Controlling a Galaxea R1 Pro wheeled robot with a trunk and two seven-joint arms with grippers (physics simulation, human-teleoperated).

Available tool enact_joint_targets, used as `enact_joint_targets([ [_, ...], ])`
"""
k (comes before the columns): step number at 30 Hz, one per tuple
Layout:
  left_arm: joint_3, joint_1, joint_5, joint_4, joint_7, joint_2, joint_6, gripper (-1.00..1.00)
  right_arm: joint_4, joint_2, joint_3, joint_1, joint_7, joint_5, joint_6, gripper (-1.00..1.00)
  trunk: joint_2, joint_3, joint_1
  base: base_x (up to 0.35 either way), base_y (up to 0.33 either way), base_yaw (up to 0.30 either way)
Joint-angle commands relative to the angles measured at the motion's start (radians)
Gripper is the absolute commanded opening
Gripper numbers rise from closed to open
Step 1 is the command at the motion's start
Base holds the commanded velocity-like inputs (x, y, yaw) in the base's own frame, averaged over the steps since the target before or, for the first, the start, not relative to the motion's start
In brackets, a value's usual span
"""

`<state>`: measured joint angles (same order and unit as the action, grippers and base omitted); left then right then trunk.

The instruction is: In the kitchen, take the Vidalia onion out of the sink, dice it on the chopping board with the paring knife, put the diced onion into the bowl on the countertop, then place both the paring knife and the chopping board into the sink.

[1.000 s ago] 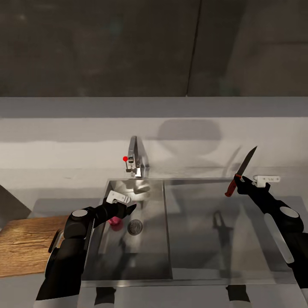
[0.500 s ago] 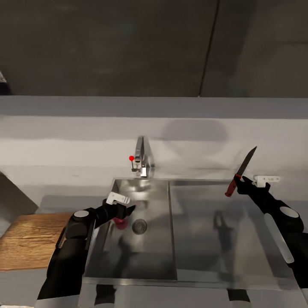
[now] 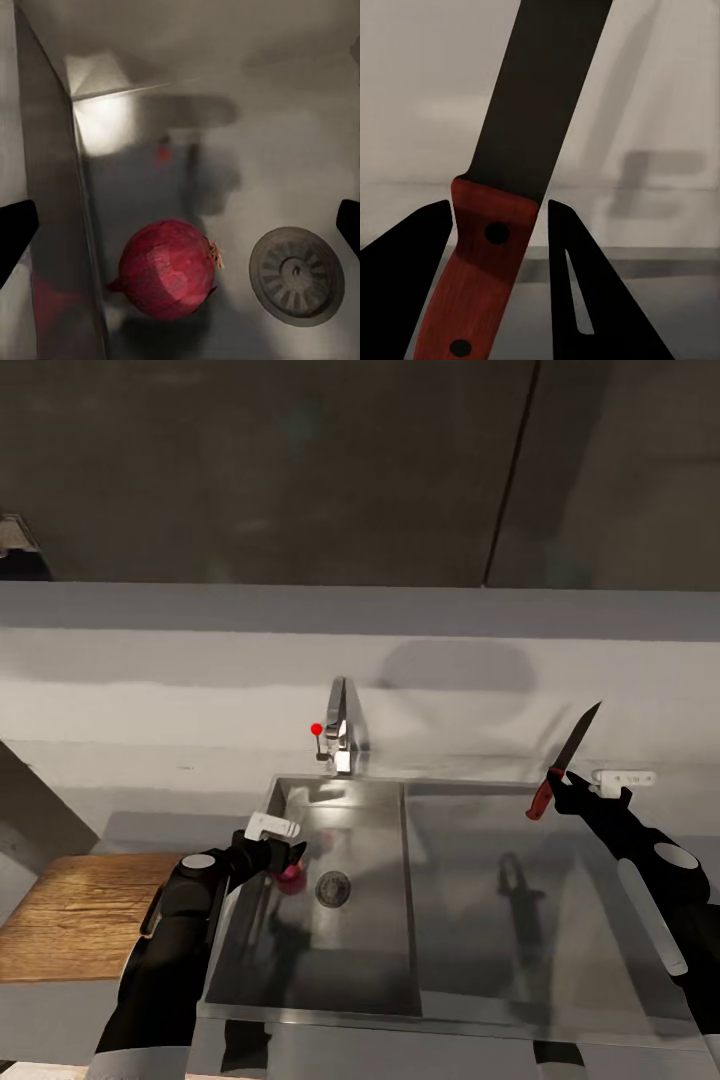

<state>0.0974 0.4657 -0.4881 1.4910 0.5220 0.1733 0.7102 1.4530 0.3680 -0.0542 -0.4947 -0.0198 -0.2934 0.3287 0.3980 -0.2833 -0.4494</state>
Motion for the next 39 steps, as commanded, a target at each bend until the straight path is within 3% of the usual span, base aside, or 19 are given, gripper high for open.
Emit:
enact_joint_targets([
  [1,0.002,0.005,-0.01,-0.005,0.001,0.001,0.002,1.0,0.001,0.0,-0.001,-0.001,-0.002,-0.006,0.006,-1.0,0.002,-0.002,-0.001,0.0,0.0,0.002],
  [7,-0.015,0.029,-0.009,-0.077,-0.146,0.001,0.002,1.0,0.001,0.0,-0.001,-0.001,-0.002,-0.006,0.006,-1.0,0.002,-0.002,-0.001,0.0,0.0,0.0],
  [9,-0.058,0.037,-0.009,-0.108,-0.19,0.001,0.002,1.0,0.001,0.0,-0.001,-0.001,-0.002,-0.006,0.006,-1.0,0.002,-0.002,-0.001,0.0,0.0,0.0],
  [18,-0.08,0.062,-0.009,-0.151,-0.219,0.001,0.002,1.0,0.001,0.0,-0.001,-0.001,-0.002,-0.006,0.006,-1.0,0.002,-0.002,-0.001,0.0,0.0,0.0],
  [25,-0.083,0.087,-0.009,-0.227,-0.268,0.001,0.002,1.0,0.001,0.0,0.0,-0.001,-0.002,-0.006,0.006,-1.0,0.002,-0.002,-0.001,0.0,0.0,0.0],
  [30,-0.084,0.103,-0.008,-0.263,-0.277,0.001,0.002,1.0,0.001,0.0,0.0,-0.001,-0.002,-0.006,0.006,-1.0,0.002,-0.002,-0.001,0.0,0.0,0.0],
  [34,-0.084,0.137,-0.007,-0.341,-0.293,0.001,0.002,1.0,0.001,0.0,0.0,-0.001,-0.002,-0.006,0.006,-1.0,0.002,-0.002,-0.001,0.0,0.0,0.0],
  [39,-0.092,0.145,-0.007,-0.357,-0.295,0.001,0.002,1.0,0.001,0.0,0.001,-0.001,-0.002,-0.006,0.006,-1.0,0.002,-0.002,-0.001,0.0,0.0,0.0],
])
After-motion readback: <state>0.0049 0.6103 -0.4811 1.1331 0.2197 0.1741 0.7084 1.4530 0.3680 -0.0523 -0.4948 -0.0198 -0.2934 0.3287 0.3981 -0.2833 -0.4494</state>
